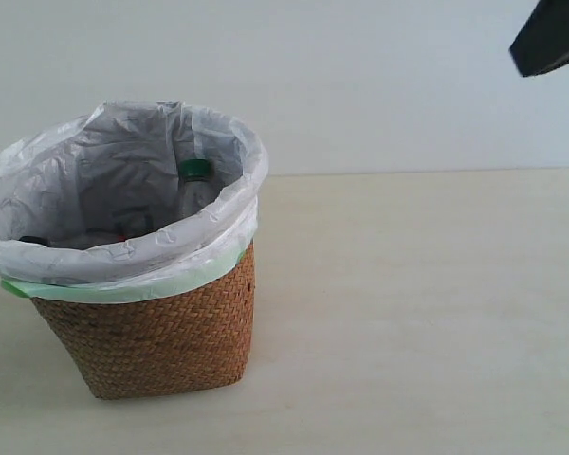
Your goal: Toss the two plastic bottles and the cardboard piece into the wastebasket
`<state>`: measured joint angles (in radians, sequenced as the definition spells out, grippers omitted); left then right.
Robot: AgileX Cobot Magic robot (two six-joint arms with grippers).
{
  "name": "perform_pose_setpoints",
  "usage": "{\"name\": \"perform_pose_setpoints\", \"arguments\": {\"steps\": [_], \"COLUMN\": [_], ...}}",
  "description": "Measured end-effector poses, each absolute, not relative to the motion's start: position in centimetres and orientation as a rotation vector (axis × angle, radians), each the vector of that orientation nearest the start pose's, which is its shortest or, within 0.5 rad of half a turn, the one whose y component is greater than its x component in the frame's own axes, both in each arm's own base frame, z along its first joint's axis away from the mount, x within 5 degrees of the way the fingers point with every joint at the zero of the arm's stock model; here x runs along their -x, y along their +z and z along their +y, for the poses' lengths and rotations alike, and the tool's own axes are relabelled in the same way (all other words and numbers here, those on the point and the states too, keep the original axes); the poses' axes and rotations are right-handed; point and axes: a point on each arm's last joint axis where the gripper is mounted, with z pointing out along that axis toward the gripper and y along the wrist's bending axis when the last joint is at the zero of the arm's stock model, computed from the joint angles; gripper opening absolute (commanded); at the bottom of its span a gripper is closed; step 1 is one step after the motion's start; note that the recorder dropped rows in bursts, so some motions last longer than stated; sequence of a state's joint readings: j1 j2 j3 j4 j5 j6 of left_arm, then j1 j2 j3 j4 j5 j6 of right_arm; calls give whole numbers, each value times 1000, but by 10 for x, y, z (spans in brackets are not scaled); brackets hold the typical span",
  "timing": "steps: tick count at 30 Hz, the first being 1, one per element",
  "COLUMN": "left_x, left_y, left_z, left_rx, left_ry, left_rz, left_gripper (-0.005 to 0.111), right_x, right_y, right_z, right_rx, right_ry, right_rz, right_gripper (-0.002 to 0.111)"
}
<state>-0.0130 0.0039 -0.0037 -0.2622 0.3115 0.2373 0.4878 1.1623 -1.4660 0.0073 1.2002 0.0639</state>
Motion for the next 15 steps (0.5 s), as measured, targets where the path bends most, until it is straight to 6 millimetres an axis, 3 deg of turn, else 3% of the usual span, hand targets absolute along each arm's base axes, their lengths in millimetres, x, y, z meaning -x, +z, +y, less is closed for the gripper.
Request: {"name": "perform_pose_setpoints", "arguments": {"steps": [8, 12, 15], "left_x": [-54, -54, -54], "left_y": [187, 187, 187], "left_z": [-8, -8, -8], "left_rx": [-57, -57, -57], "left_ry": [-90, -90, -90], "left_rz": [1785, 1785, 1785], "left_gripper": [4, 4, 4], "right_x": [-94, -43, -20], "right_y": [457, 446, 429], "right_z": [50, 23, 11], "right_rx": [374, 329, 318], "right_ry": [403, 439, 453], "right_rz": [1851, 1603, 1536], "right_gripper": [2, 2, 2]}}
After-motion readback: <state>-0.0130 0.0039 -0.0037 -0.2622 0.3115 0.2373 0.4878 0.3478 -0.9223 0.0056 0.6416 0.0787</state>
